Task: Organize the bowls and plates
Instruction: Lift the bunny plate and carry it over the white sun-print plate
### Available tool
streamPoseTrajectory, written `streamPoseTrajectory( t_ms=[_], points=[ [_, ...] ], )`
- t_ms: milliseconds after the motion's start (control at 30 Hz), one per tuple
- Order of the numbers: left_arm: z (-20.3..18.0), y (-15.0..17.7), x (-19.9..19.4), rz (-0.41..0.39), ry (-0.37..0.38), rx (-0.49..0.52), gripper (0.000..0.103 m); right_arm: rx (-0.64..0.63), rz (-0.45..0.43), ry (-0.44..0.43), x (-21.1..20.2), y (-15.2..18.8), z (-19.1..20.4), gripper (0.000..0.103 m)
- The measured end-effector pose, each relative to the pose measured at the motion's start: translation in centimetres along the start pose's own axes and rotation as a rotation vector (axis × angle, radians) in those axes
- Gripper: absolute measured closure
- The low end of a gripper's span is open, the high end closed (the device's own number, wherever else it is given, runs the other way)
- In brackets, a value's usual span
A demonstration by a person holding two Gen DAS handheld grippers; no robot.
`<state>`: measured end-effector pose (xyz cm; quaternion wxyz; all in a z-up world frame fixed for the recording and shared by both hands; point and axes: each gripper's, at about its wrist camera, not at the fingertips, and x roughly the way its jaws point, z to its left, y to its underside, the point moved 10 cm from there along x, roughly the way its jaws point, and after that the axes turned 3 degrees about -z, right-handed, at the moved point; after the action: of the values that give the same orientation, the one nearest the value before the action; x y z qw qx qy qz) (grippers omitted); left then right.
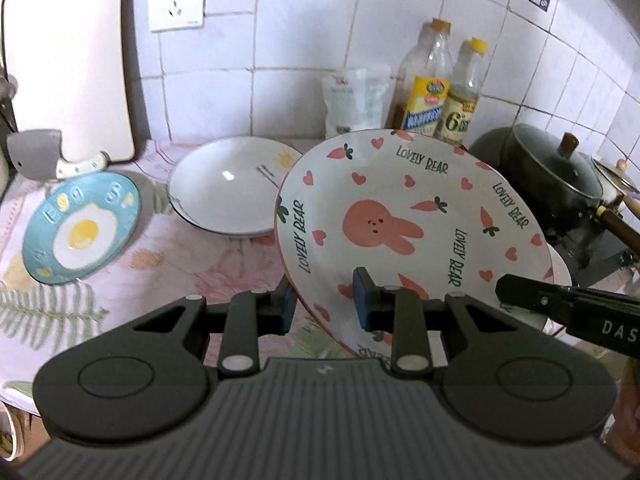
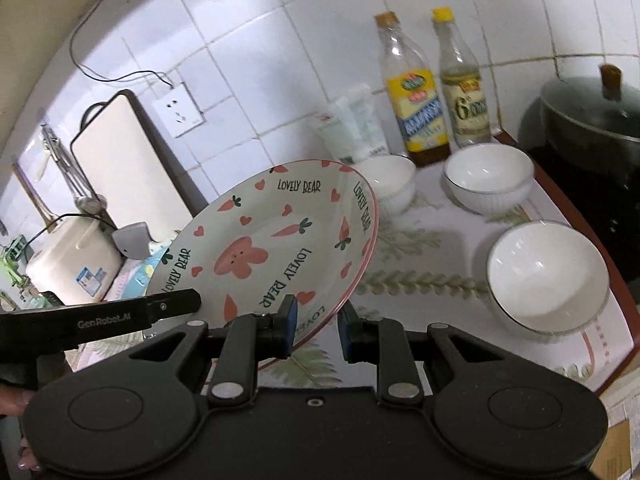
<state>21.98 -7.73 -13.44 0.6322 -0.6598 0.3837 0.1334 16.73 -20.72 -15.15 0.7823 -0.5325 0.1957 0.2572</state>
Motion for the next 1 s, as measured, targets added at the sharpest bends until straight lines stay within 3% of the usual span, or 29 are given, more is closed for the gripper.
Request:
streamPoseTrajectory(
  t_ms=[400,667,1000],
  points=[
    [5.4,-3.0,1.0,-0.008,-0.042,-0.06,0.075,-0.037,0.039,-0.076,3.8,-2.5,3.8,0.077],
    [9.3,-4.2,4.7,0.021,-0.069,-0.075,0.075,-0.034,0.09,-0.101,9.0,-3.2,5.1,0.077],
    [12.3,-3.1,10.2,0.087,-0.129,-0.11,0.075,0.018,0.21,-0.067,15.8,-1.5,4.2,0.076]
  ],
)
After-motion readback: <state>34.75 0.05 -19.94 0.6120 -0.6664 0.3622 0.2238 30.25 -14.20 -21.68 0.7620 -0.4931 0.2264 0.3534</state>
